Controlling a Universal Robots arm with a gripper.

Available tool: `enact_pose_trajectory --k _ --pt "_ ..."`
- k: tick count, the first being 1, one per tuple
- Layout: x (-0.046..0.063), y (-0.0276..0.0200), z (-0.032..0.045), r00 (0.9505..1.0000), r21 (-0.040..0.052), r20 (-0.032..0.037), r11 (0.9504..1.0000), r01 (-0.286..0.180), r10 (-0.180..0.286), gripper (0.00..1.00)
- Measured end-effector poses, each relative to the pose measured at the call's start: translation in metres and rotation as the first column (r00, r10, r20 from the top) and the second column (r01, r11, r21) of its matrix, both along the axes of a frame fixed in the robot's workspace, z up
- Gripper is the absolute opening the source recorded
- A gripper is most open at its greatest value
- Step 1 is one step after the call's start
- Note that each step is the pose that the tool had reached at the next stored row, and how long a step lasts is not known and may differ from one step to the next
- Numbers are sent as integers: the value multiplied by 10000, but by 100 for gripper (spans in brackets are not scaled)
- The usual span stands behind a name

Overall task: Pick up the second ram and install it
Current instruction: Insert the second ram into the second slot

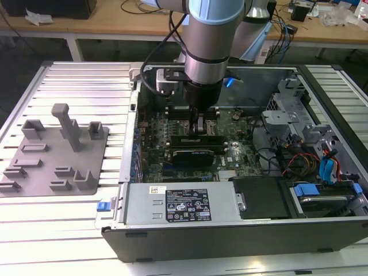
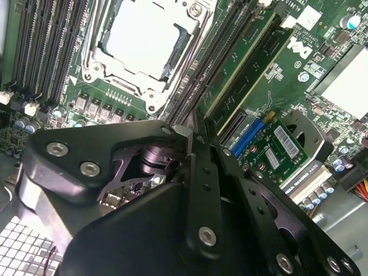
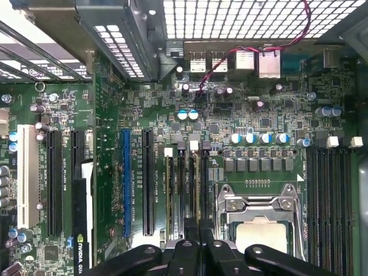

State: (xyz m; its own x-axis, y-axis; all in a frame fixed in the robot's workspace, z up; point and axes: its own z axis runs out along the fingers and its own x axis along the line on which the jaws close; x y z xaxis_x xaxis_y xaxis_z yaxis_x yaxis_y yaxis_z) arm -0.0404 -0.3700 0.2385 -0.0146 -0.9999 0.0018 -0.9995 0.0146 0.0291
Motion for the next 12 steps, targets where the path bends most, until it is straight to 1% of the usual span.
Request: enact_pose_trajectory --k 3,8,9,12 --pt "1 0 -1 9999 2 -1 9999 102 -102 9" --pt "1 0 -2 9999 5 0 9999 111 -111 9" --pt "1 0 -12 9999 39 1 9999 112 -112 9" --pt "1 0 -15 9999 45 0 9999 112 -112 9"
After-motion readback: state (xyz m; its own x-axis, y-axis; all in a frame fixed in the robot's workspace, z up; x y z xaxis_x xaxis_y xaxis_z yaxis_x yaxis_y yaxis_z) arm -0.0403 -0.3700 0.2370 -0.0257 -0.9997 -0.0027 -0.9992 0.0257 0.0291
